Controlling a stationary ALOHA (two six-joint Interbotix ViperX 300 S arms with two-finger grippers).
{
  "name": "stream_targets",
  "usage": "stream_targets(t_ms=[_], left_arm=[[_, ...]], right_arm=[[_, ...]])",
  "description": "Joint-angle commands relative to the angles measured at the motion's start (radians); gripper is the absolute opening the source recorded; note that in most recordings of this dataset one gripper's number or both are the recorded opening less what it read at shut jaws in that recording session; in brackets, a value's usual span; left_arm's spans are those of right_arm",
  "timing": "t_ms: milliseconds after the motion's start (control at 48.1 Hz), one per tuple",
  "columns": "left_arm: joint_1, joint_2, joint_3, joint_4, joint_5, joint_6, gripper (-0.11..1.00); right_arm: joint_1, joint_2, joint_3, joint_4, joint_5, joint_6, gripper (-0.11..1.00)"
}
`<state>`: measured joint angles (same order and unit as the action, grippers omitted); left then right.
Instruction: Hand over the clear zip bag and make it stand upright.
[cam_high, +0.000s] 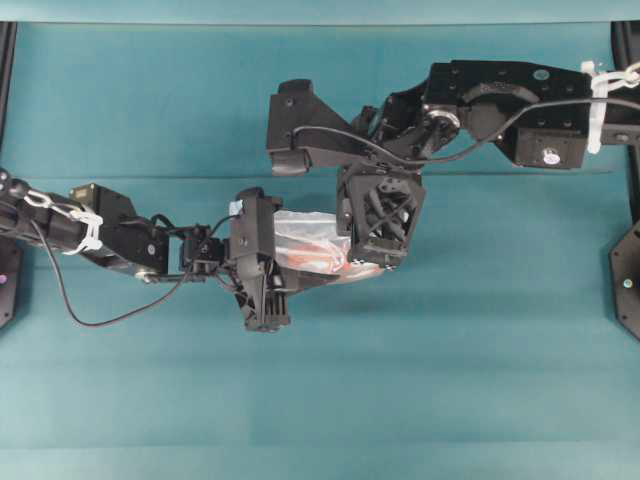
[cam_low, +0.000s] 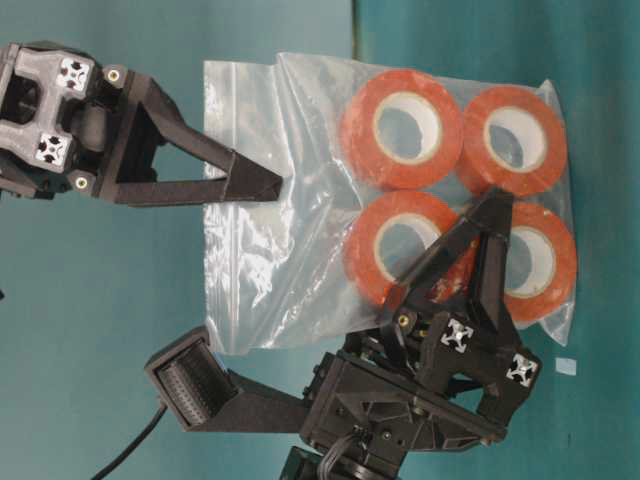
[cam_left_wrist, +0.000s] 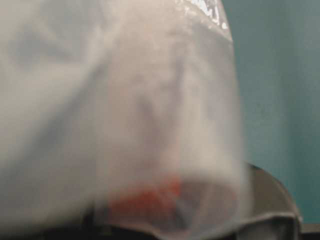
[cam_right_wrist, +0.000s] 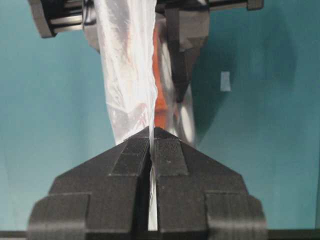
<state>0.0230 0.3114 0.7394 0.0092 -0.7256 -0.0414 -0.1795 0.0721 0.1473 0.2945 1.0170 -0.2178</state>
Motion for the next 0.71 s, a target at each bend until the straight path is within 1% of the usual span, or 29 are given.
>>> stream_targets(t_ms=[0, 83, 208, 312, 458, 541, 562, 582, 686], left_arm=[[0.002, -0.005, -0.009, 0.0, 0.006, 0.005, 0.24], [0.002, -0.005, -0.009, 0.002, 0.009, 0.006, 0.24], [0.002, -0.005, -0.008, 0.002, 0.012, 0.006, 0.24], [0.003, -0.005, -0.011, 0.002, 0.014, 0.006, 0.24], [0.006, -0.005, -0.009, 0.002, 0.014, 0.008, 0.24], [0.006, -0.005, -0.009, 0.002, 0.023, 0.008, 0.24], [0.006, -0.005, -0.009, 0.002, 0.026, 0.008, 0.24], [0.006, -0.005, -0.009, 0.002, 0.031, 0.008, 0.24], [0.006, -0.005, -0.011, 0.002, 0.051, 0.008, 0.24]], right_arm=[[0.005, -0.025, -0.014, 0.008, -0.005, 0.015, 0.01], [0.006, -0.028, -0.015, 0.018, -0.006, 0.025, 0.01], [0.006, -0.035, -0.017, 0.02, -0.017, 0.052, 0.03], [0.005, -0.046, -0.017, 0.02, -0.026, 0.069, 0.21], [0.012, -0.057, -0.015, 0.02, -0.021, 0.074, 0.62], [0.021, -0.061, -0.017, 0.015, -0.025, 0.072, 0.82], [0.023, -0.063, -0.017, 0.015, -0.026, 0.074, 0.85], [0.023, -0.064, -0.018, 0.015, -0.026, 0.074, 0.86], [0.025, -0.081, -0.023, 0.015, -0.026, 0.077, 0.83]])
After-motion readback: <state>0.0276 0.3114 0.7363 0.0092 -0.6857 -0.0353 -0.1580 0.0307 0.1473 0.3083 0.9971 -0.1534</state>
